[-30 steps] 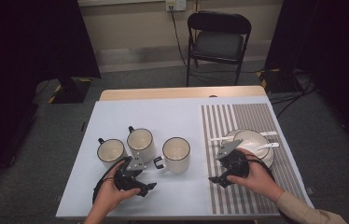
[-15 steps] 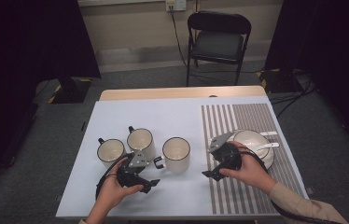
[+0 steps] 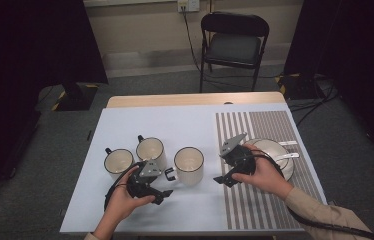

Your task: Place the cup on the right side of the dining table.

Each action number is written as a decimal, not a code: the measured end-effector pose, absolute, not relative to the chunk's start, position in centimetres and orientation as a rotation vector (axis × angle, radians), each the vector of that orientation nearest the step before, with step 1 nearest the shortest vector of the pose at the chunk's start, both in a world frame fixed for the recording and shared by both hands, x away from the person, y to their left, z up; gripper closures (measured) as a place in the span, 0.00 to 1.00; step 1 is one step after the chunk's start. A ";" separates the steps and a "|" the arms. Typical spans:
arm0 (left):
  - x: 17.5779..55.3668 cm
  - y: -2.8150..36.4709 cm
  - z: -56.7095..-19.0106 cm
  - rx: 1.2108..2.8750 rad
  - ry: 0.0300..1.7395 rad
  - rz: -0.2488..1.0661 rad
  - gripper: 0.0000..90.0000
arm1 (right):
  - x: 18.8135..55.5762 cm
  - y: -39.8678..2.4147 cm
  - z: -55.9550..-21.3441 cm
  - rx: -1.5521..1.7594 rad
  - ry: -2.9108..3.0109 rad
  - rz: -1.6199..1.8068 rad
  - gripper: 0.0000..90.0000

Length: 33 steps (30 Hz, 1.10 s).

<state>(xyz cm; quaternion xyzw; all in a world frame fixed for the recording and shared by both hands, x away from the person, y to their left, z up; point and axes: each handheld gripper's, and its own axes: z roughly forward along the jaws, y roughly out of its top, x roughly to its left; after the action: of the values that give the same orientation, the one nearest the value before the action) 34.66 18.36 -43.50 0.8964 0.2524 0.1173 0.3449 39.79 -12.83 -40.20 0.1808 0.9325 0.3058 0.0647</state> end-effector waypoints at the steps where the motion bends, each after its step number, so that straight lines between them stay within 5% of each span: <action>1: 34.7 18.3 -43.4 2.328 0.656 0.305 0.19 | 39.9 -12.8 -40.1 0.545 2.812 0.922 0.16; 33: 35.8 17.0 -42.6 2.310 0.629 0.308 0.20 | 42.3 -11.1 -37.0 0.538 2.791 0.905 0.16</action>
<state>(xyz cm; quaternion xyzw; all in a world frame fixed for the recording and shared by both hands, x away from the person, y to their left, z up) 35.82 16.97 -42.63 0.8943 0.2434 0.1192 0.3561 42.34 -11.09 -37.04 0.1798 0.9327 0.3024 0.0792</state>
